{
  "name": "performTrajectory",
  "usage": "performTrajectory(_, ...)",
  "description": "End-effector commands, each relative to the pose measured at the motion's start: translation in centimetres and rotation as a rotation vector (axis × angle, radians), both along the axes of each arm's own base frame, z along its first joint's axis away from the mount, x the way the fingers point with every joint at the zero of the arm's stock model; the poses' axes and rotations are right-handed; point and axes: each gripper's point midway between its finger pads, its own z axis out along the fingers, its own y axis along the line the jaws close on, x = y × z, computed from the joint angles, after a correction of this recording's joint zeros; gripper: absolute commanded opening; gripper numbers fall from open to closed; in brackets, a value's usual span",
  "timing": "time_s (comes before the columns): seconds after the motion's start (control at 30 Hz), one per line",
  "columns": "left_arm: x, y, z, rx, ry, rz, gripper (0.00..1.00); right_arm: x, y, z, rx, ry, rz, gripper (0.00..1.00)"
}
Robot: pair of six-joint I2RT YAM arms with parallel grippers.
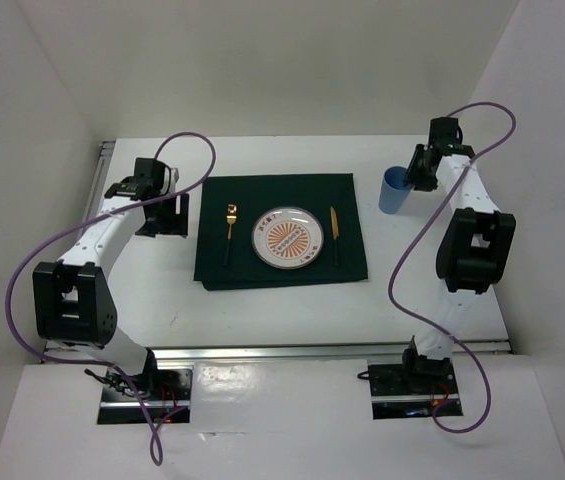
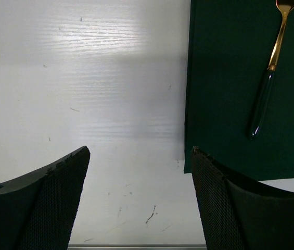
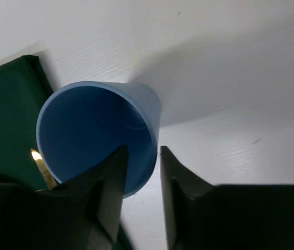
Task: Set the dinner table for one person
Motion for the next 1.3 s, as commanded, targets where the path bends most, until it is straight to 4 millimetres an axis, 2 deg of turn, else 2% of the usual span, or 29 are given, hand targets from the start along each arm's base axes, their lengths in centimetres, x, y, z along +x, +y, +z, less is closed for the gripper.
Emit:
performTrajectory(0.0,0.8,0.2,1.8,0.013,-0.076,-0.011,0.84,0.8,0.5,-1.1,0.028,-0.017,0.014,0.36)
performTrajectory(0.07,1.0,0.4,1.8,0.005,-0.075,-0.007,0.84,1.1,0.5,-1.5,0.029,-0.011,0.013,0.23)
performTrajectory(0.1,0.8,0.4,1.7,0.006,-0.066,-0.007,0.84,1.3,0.4,-1.5,0.030,-0.007,0.013,0.07)
performTrajectory(0.13,0.8,0.4,1.7,0.006,-0.066,-0.007,0.84,1.3,0.2,-1.3,0.019,-0.005,0.005,0.01)
performTrajectory(0.2,0.8,0.4,1.7,0.006,-0.066,-0.007,0.84,1.7,-0.4,-0.2,-0.005,-0.022,-0.012,0.00)
performTrajectory(0.27,0.8,0.4,1.7,0.006,-0.066,-0.007,0.84,1.8,-0.6,1.8,-0.021,-0.058,-0.021,0.00)
performTrajectory(0.37,0.8,0.4,1.7,0.006,-0.066,-0.007,0.84,2.4,0.9,6.0,-0.084,-0.146,0.007,0.00)
performTrajectory(0.4,0.8,0.4,1.7,0.006,-0.066,-0.007,0.84,2.6,2.7,7.0,-0.090,-0.169,0.038,0.00)
performTrajectory(0.43,0.8,0.4,1.7,0.006,-0.066,-0.007,0.84,2.8,3.6,8.4,-0.103,-0.198,0.058,0.00)
performTrajectory(0.47,0.8,0.4,1.7,0.006,-0.066,-0.007,0.84,2.7,4.5,8.2,-0.108,-0.190,0.073,0.00)
performTrajectory(0.5,0.8,0.4,1.7,0.006,-0.066,-0.007,0.84,2.6,6.7,8.7,-0.104,-0.201,0.115,0.00)
performTrajectory(0.6,0.8,0.4,1.7,0.006,-0.066,-0.007,0.84,2.6,10.1,8.9,-0.099,-0.216,0.169,0.00)
performTrajectory(0.63,0.8,0.2,1.7,-0.004,-0.066,-0.012,0.84,2.5,12.4,8.2,-0.094,-0.205,0.214,0.00)
performTrajectory(0.67,0.8,0.2,1.7,-0.004,-0.066,-0.012,0.84,2.8,13.0,8.1,-0.110,-0.206,0.217,0.00)
performTrajectory(0.7,0.8,0.2,1.7,-0.004,-0.066,-0.012,0.84,3.0,14.6,6.9,-0.109,-0.186,0.247,0.00)
performTrajectory(0.73,0.8,0.2,1.7,-0.004,-0.066,-0.012,0.84,3.3,15.2,7.1,-0.101,-0.187,0.250,0.00)
performTrajectory(0.93,0.6,0.2,1.9,-0.004,-0.078,-0.012,0.84,4.9,16.7,4.9,-0.125,-0.151,0.262,0.00)
performTrajectory(0.97,0.6,0.2,1.9,-0.004,-0.078,-0.012,0.84,5.1,16.8,5.1,-0.124,-0.163,0.261,0.00)
performTrajectory(1.03,0.5,0.2,2.2,-0.004,-0.087,-0.012,0.84,5.5,17.1,3.6,-0.117,-0.137,0.271,0.00)
performTrajectory(1.1,0.5,0.2,2.2,-0.004,-0.087,-0.012,0.84,6.0,17.4,3.2,-0.110,-0.126,0.279,0.00)
performTrajectory(1.13,0.5,0.2,2.2,-0.004,-0.087,-0.012,0.84,5.8,17.3,1.9,-0.114,-0.082,0.282,0.00)
performTrajectory(1.27,0.3,0.2,1.8,-0.004,-0.076,-0.012,0.84,5.7,17.3,1.8,-0.114,-0.082,0.282,0.00)
